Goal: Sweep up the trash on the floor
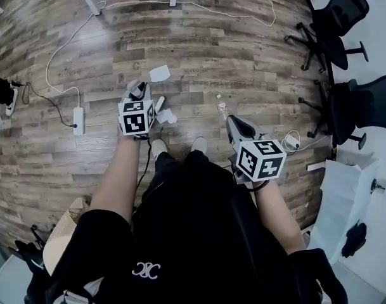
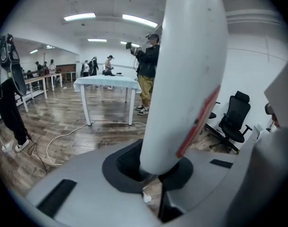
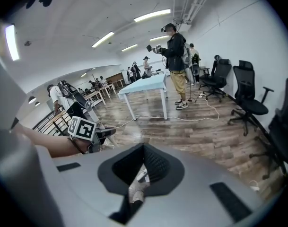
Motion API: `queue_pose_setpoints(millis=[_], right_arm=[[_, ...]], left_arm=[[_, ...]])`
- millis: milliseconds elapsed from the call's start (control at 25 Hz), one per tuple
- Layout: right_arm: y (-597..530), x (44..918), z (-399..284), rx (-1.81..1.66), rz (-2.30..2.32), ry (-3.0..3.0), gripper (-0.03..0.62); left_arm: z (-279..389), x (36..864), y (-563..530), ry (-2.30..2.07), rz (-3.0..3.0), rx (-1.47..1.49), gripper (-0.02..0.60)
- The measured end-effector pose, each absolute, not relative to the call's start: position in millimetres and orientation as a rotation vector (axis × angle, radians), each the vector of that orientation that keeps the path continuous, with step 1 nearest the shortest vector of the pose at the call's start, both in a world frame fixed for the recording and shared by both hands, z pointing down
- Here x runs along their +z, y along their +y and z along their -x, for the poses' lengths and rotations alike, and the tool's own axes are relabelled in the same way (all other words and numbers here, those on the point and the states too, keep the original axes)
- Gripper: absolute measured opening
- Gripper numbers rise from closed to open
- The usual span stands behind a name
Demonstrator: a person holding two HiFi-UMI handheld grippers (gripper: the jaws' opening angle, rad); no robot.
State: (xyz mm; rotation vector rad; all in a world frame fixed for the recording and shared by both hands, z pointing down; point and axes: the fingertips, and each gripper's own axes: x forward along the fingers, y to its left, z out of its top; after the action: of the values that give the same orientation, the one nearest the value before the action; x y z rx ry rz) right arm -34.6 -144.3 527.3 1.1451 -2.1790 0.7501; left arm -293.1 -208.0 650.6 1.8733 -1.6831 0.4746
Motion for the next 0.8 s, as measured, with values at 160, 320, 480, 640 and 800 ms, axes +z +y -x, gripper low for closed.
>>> queue_pose_setpoints(millis=[160, 320, 480, 640, 800], right_arm=[[-143.2, 528.8, 15.5, 0.780, -1.166, -2.180, 0.012], [-145.1, 533.4, -7.2, 0.820, -1.198, -2.178, 0.012], [-152.1, 535.5, -27.6, 0.829, -1.229, -2.174, 0.012], [-162.1, 536.2, -43.0, 0.827, -1.243, -2.175, 0.012], [-172.1, 541.7, -53.4, 0.833, -1.235, -2.175, 0.012]], left_arm=[[269.3, 641.3, -209.1, -1.645, -1.916, 0.493, 0.028], [257.3, 630.3, -211.6, -1.636, -1.944, 0.502, 0.025], [250.1, 615.8, -222.3, -1.641, -1.987, 0.532, 0.021], [243.4, 596.8, -244.4, -1.663, -2.046, 0.551, 0.020], [237.4, 585.1, -274.2, -1.685, -2.113, 0.623, 0.020]])
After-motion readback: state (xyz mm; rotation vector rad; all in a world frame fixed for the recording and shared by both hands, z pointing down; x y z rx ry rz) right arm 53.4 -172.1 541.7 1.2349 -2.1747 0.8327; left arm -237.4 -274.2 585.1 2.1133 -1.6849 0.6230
